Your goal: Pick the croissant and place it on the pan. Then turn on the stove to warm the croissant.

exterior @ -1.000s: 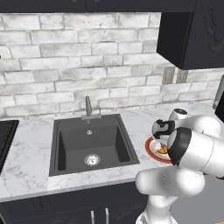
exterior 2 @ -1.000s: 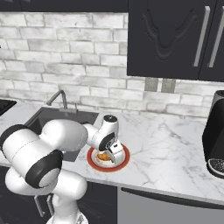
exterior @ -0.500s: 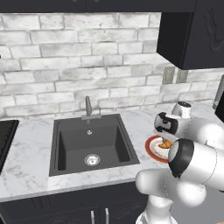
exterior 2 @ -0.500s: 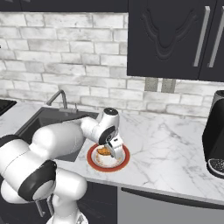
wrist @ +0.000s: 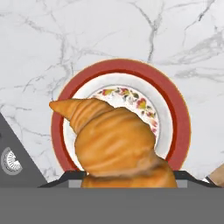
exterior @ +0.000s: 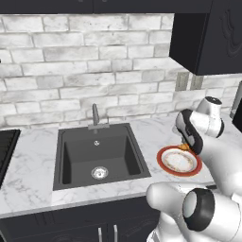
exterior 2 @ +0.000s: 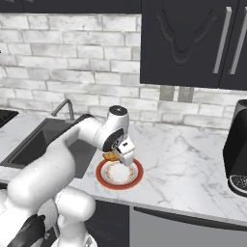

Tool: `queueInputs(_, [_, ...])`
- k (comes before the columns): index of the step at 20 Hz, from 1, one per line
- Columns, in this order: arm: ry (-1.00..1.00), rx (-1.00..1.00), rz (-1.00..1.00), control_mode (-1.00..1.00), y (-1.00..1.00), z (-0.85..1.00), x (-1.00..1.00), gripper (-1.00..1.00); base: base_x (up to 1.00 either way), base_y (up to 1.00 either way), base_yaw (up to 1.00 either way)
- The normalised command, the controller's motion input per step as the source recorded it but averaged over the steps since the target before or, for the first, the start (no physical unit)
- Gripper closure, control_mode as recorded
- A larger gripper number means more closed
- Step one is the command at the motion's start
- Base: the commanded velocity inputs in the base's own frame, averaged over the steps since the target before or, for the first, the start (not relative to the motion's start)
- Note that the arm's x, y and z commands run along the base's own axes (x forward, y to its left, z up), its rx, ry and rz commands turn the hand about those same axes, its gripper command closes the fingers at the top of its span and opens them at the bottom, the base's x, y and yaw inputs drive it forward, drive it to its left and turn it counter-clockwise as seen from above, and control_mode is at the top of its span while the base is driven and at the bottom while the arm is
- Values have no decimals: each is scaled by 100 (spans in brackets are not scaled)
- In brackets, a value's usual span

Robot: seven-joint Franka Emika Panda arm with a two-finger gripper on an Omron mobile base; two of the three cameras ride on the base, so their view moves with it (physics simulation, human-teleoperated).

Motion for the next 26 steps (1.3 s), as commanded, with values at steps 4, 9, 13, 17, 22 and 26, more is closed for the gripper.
queueInputs(4, [-18, 0, 8, -100, 23, 47, -56, 100, 0, 0, 0])
queueInputs(9, [-19, 0, 10, -100, 36, 41, -53, 100, 0, 0, 0])
queueInputs(13, [-14, -2, 9, -100, 40, 25, -31, 100, 0, 0, 0])
queueInputs(17, [-3, -3, 7, -100, 36, 6, -12, 100, 0, 0, 0])
queueInputs(22, [2, -4, 7, -100, 17, 0, 0, 100, 0, 0, 0])
queueInputs(26, [0, 0, 7, -100, 0, 0, 0, 100, 0, 0, 0])
